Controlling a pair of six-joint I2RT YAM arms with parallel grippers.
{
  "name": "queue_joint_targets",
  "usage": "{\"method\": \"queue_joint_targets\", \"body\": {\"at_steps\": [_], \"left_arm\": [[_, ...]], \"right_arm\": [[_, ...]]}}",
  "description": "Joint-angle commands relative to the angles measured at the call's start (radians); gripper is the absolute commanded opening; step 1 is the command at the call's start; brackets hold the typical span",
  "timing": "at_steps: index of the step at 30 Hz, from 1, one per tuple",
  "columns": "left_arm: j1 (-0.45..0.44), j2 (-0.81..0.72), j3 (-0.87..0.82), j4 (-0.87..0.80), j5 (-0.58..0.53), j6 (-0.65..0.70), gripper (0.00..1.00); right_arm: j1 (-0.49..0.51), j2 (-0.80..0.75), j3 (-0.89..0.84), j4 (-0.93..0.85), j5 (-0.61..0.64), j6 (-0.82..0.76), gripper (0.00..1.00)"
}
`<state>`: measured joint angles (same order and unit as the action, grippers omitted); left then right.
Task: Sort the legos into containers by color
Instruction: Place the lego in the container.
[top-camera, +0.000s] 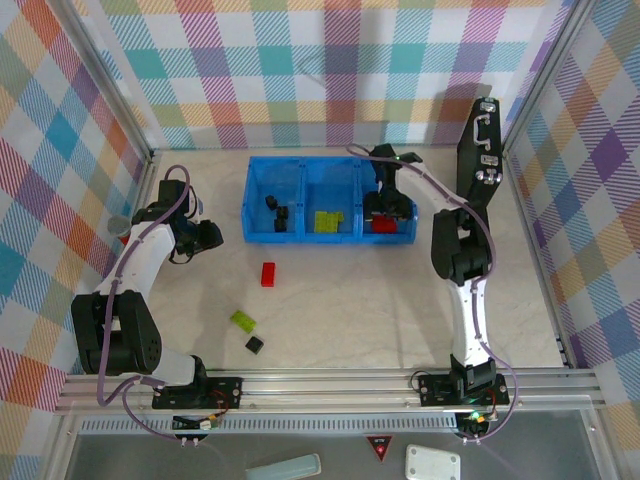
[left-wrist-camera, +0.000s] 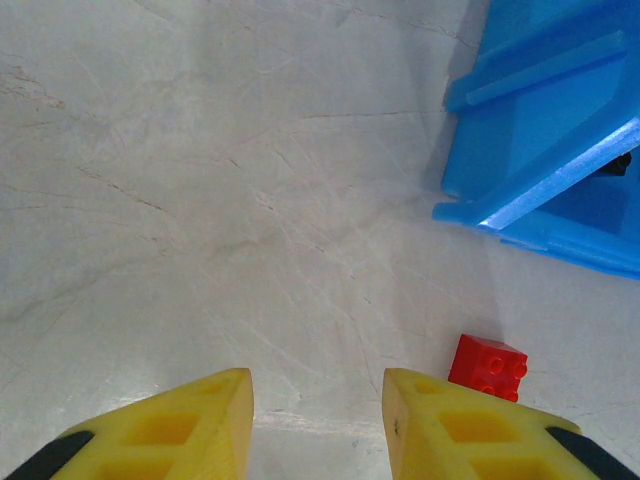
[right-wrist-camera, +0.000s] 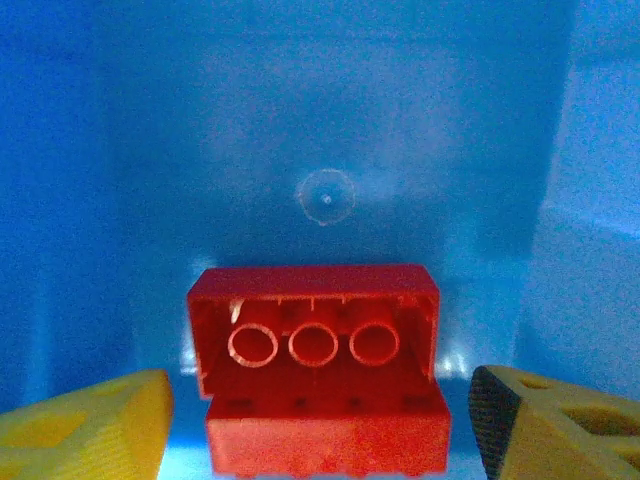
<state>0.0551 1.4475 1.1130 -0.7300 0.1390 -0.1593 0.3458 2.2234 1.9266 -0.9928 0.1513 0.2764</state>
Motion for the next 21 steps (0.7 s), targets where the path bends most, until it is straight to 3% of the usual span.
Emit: {"method": "queue_joint_targets", "body": {"at_steps": [1, 15, 21], "left_arm": [[0.012, -0.007, 0.005, -0.019, 0.013, 0.021, 0.39], [0.007, 0.015, 0.001, -0.027, 0.073, 0.012, 0.39], [-0.057, 0.017, 0.014, -0.074, 0.023, -0.026, 0.4]], "right_arm": [[-0.004, -0.097, -0.007, -0.035, -0.016, 0.01, 0.79], [0.007, -0.265, -0.137, -0.017, -0.056, 0.036, 0.78], [0.014, -0.351, -0.238, 0.013, -0.073, 0.055, 0.77]]}}
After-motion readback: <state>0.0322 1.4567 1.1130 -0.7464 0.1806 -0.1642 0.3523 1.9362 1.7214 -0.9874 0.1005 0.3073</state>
